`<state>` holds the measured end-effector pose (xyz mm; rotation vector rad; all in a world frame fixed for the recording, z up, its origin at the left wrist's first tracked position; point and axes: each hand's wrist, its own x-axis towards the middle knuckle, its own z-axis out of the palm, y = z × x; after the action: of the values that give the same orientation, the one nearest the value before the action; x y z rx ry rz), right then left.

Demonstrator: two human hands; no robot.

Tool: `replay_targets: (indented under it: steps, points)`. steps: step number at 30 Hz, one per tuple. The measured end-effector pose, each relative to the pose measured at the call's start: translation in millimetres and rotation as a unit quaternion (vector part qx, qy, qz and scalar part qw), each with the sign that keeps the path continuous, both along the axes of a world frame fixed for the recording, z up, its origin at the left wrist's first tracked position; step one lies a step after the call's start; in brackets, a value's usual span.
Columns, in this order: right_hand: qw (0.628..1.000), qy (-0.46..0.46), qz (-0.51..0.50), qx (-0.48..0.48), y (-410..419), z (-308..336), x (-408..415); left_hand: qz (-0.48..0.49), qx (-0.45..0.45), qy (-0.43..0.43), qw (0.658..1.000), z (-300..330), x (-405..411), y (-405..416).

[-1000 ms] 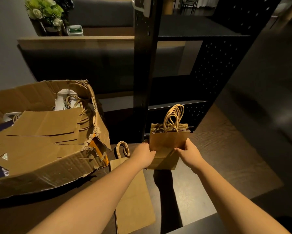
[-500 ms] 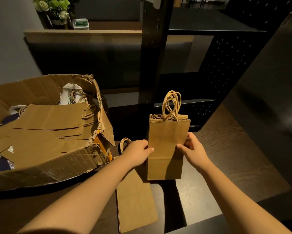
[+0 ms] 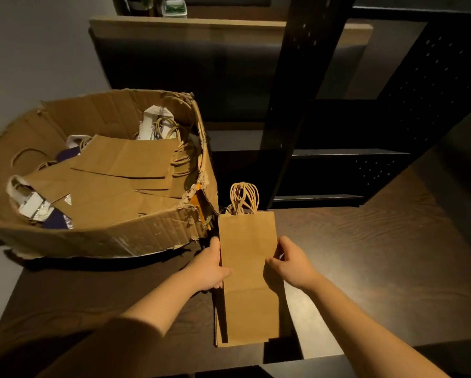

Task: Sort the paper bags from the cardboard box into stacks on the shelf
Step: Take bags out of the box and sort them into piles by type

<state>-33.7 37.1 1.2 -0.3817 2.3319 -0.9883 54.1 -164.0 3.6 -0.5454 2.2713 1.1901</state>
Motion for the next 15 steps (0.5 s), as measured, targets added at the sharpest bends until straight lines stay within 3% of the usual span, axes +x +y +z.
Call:
replay_targets:
  steps: [9, 15]
  points:
    - [0.991, -0.034, 0.013, 0.129, -28.8, -23.4, 4.3, 0.054, -0.007, -0.069, 0.996, -20.1, 6.3, -6.0]
    - [0.988, -0.054, -0.007, 0.142, -29.8, -27.8, 1.5, 0.060, -0.017, -0.068, 0.996, -25.3, 0.1, -4.4]
